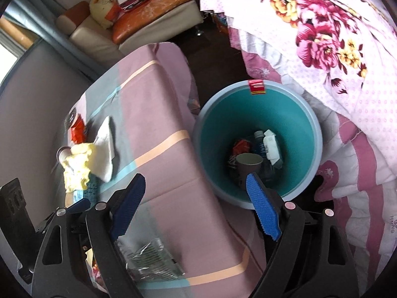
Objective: Collect trash
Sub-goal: 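Move both tools back to the table and grasp the milk carton with the right tool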
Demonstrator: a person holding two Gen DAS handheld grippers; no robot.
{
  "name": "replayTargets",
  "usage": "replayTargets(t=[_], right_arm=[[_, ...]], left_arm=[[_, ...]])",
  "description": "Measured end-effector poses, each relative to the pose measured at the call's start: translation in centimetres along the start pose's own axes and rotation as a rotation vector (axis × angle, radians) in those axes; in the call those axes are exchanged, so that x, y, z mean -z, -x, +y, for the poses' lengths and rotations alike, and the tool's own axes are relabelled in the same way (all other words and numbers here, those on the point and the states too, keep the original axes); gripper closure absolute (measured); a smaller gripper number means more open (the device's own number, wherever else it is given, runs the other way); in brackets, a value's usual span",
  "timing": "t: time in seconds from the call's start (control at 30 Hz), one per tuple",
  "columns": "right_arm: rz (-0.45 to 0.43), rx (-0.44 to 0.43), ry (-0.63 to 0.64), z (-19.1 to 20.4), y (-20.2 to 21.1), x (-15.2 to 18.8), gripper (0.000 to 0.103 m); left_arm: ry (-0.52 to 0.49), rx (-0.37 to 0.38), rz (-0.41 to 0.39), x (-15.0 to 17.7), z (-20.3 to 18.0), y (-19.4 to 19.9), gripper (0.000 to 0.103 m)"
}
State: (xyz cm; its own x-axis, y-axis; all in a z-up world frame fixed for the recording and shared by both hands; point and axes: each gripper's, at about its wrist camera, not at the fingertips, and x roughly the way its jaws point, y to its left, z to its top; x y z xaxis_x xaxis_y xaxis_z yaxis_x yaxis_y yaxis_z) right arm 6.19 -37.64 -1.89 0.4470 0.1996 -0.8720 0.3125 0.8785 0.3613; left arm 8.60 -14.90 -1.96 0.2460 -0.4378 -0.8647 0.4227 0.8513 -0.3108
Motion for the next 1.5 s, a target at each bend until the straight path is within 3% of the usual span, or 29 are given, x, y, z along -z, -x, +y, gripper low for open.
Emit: replayTargets(t=[0.43,1.0,1.27,1.5], right_arm=[[0.057,-0.018,0.103,6.6,-0.7,1.3,0.022],[0.273,-0.113,0.370,21.0,-7.3,5.6,0.022],[0.338,-0.096,0.384,23.8,-11.2,6.1,0.023],[0.346,-0.074,0.392,24.6,-13.0,6.0,0.029]], left_arm=[[0.095,-0.026,-0.062,3.1,6.2,3.9,0.010],[0.302,-0.121,-0.091,10.4,19.7,7.0,0.010],[0.351,-0.135,-0.106,11.2,22.6,7.8,0.010],[0.317,-0.129,-0.095,10.7,22.3,7.2,0.010]])
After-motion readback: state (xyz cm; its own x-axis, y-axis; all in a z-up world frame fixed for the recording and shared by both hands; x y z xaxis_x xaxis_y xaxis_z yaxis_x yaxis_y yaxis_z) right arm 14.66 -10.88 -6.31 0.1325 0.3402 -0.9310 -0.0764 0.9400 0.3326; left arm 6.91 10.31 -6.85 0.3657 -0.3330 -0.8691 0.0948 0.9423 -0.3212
